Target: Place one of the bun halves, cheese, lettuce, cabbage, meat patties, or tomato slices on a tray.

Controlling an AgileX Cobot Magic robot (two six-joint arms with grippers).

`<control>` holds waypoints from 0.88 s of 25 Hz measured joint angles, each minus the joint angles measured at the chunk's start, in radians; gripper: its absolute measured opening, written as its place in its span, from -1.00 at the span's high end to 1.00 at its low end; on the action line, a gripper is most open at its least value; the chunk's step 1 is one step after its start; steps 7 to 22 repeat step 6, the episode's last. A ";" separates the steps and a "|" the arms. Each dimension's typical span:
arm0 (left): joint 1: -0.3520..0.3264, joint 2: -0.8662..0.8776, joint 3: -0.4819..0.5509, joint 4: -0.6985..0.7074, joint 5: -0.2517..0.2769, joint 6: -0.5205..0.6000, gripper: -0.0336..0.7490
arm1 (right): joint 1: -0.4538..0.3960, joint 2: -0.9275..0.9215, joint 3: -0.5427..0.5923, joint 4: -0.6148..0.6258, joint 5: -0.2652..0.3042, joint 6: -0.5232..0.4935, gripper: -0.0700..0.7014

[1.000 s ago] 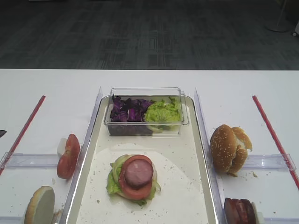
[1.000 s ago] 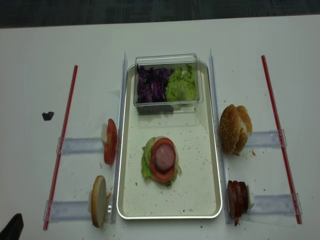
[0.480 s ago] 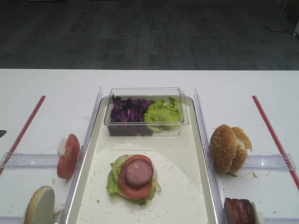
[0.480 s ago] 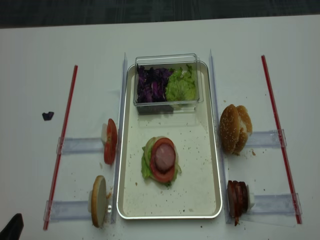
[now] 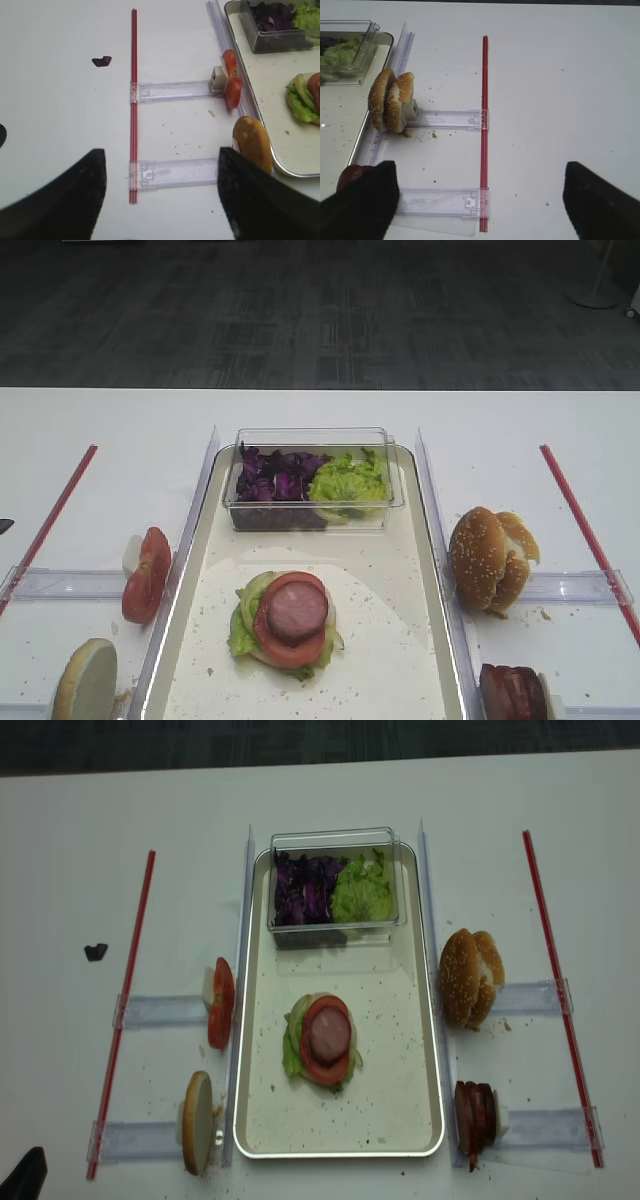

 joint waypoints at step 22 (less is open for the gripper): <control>0.000 0.000 0.000 0.000 0.000 0.000 -0.21 | 0.000 0.000 0.000 0.000 0.000 0.000 -0.94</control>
